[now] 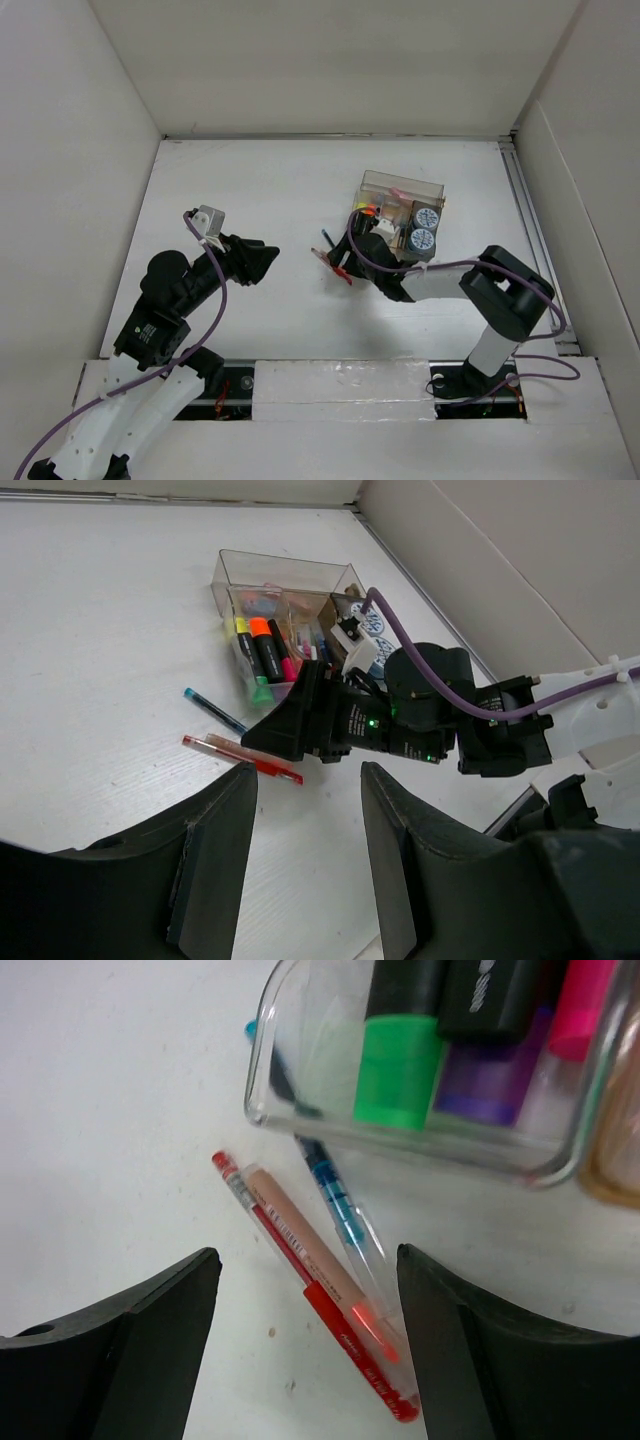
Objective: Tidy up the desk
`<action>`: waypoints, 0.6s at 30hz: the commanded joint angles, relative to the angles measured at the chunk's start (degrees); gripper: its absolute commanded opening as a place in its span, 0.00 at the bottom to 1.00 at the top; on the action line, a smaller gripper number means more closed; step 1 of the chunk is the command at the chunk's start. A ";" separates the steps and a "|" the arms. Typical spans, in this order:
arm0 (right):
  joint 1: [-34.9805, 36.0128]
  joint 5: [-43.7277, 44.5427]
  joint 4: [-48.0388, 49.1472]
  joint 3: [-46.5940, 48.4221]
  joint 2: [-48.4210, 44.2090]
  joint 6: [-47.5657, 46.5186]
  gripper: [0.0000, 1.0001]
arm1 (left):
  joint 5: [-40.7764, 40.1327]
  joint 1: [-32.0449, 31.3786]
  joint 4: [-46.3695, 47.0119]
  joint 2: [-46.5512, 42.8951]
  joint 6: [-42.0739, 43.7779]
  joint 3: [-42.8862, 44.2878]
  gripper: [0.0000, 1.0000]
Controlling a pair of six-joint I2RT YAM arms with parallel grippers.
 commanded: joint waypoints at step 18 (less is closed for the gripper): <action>5.62 -3.10 -9.34 1.02 -1.82 4.56 0.74 | 0.29 0.17 2.20 -0.01 0.54 0.88 0.42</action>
